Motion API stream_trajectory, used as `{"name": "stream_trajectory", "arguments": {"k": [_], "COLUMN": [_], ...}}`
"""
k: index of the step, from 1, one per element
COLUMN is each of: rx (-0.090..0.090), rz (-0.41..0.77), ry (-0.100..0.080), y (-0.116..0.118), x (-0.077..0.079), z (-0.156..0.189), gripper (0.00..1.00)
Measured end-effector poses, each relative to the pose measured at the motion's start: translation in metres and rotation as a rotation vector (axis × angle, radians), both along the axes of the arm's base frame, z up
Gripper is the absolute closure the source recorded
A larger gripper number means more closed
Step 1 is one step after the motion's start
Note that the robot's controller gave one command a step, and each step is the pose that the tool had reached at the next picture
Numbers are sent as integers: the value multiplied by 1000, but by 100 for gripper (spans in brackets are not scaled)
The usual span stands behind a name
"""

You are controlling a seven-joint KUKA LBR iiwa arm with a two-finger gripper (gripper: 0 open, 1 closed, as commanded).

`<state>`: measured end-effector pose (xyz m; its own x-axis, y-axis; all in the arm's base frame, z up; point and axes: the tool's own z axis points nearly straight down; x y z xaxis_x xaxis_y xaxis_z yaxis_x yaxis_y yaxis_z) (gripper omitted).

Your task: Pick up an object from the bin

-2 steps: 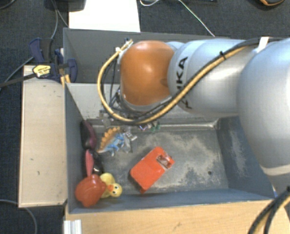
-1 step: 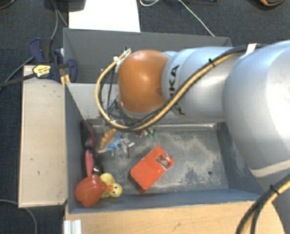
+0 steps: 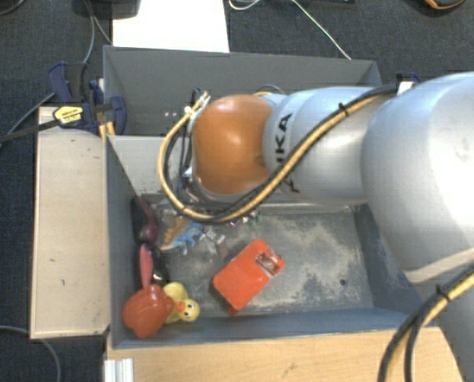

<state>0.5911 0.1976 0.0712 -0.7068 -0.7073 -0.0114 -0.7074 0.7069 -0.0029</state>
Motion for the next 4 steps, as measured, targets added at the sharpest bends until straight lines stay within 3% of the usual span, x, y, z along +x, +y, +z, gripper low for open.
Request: {"name": "stream_trajectory", "arguments": {"k": [1,2,3,4], "rx": [1,1,4,4], "rz": [-180,-183,-185,-189], "ry": [4,4,0,1], "y": [5,5,5,5], "x": [2,2,3,3], "z": [1,1,56,81], "gripper": [100,100,100,100]}}
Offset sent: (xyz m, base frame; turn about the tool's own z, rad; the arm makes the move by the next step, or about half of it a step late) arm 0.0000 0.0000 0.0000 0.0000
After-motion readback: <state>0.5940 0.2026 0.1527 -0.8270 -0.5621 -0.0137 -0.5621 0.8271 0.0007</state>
